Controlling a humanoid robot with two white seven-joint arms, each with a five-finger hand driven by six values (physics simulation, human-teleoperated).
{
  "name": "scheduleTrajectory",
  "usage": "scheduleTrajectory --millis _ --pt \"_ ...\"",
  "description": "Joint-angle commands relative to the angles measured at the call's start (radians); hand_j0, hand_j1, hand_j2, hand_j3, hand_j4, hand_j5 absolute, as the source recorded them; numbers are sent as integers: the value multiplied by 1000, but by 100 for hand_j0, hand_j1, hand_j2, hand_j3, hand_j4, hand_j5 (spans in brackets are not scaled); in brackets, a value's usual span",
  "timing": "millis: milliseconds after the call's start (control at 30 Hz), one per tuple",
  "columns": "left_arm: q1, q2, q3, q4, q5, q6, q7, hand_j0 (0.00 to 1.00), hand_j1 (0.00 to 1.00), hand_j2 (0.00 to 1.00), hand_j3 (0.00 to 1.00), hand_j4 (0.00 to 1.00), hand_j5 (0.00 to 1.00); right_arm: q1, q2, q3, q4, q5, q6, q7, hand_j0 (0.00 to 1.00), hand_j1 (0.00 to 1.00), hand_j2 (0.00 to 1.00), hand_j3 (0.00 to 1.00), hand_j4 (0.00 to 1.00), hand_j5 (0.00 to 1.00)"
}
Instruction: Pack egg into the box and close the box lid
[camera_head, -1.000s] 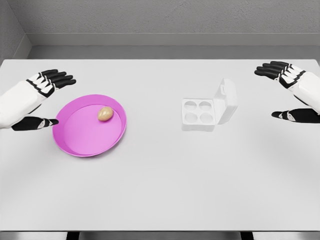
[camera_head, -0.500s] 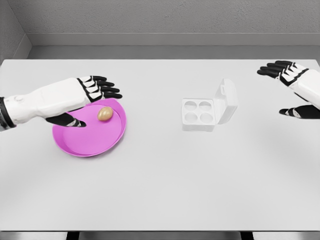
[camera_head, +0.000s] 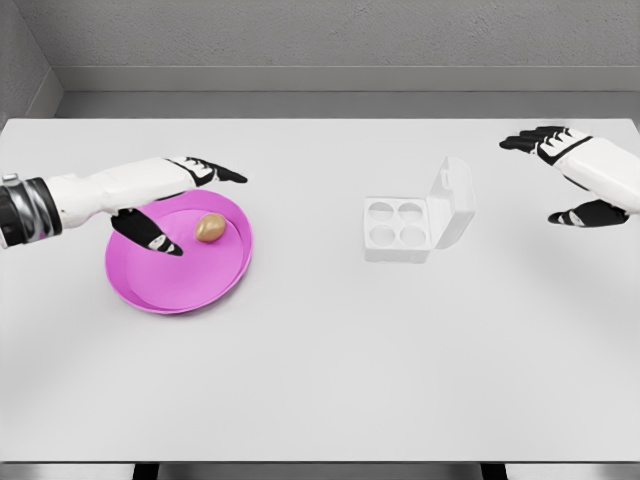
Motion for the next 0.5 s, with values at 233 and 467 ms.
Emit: scheduleTrajectory --millis 233,467 --pt "-48 25 -117 61 -29 6 0 85 85 85 85 85 85 -2 8 3 25 -3 1 18 100 100 100 100 100 100" --pt "-51 2 -118 82 -72 4 0 77 77 77 77 77 77 0 10 3 45 18 31 18 100 100 100 100 100 100"
